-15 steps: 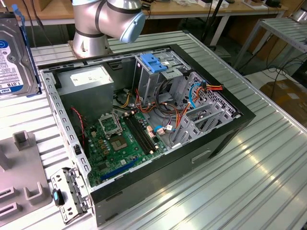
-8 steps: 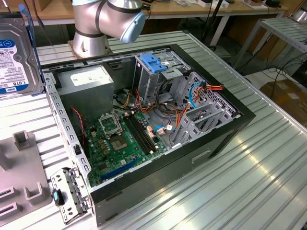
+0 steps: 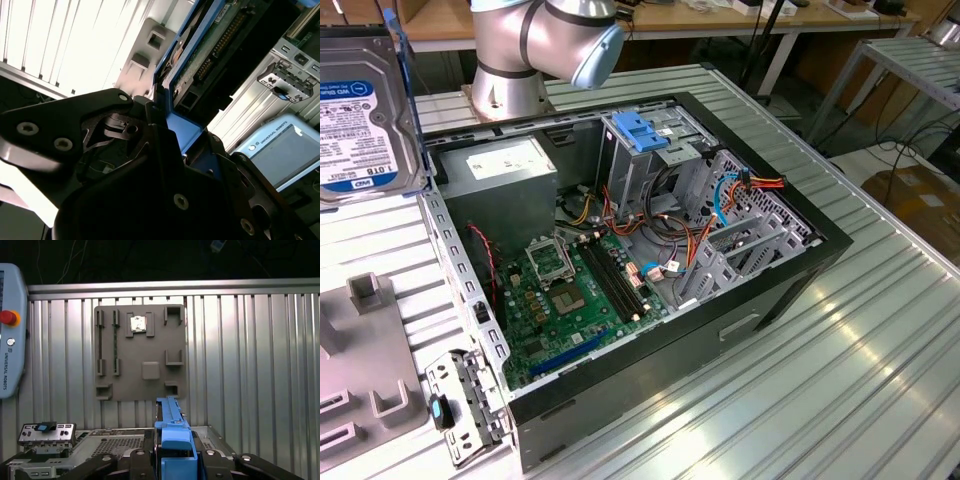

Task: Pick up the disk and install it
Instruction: 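Pick up the disk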

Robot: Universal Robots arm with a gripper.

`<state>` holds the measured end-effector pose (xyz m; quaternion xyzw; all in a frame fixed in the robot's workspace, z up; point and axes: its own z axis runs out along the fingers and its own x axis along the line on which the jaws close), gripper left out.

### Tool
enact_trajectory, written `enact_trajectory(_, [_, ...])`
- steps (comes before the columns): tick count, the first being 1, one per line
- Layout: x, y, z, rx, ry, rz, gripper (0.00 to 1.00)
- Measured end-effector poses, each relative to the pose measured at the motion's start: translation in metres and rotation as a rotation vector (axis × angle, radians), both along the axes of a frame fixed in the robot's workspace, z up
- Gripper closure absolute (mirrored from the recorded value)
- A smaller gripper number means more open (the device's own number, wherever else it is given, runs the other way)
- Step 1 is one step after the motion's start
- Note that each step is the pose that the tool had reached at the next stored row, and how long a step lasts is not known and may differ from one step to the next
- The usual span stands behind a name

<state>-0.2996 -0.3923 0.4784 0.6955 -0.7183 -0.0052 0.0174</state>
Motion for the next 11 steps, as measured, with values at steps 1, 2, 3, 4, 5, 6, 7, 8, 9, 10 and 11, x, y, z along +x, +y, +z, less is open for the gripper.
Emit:
enact_trajectory(1, [0.0025,0.0,0.0,0.0,0.0,0.0,0.63])
enact_trajectory(2, [0.0046,0.0,0.0,0.0,0.0001,0.0,0.63])
enact_trajectory(3, [0.006,0.0,0.0,0.0,0.0,0.0,0.63])
enact_trajectory(4, [0.0085,0.0,0.0,0.0,0.0,0.0,0.63])
enact_trajectory(5, [0.01,0.0,0.0,0.0,0.0,0.0,0.63])
enact_trajectory(6, [0.0116,0.0,0.0,0.0,0.0,0.0,0.63])
enact_trajectory(7, [0.0131,0.0,0.0,-0.0001,0.0001,0.0,0.63])
enact_trajectory(8, [0.0145,0.0,0.0,0.0,0.0,0.0,0.63])
enact_trajectory(9, [0.0166,0.0,0.0,0.0,0.0,0.0,0.63])
enact_trajectory(10, [0.0181,0.0,0.0,0.0,0.0,0.0,0.63])
enact_trajectory(11, [0.0204,0.0,0.0,0.0,0.0,0.0,0.63])
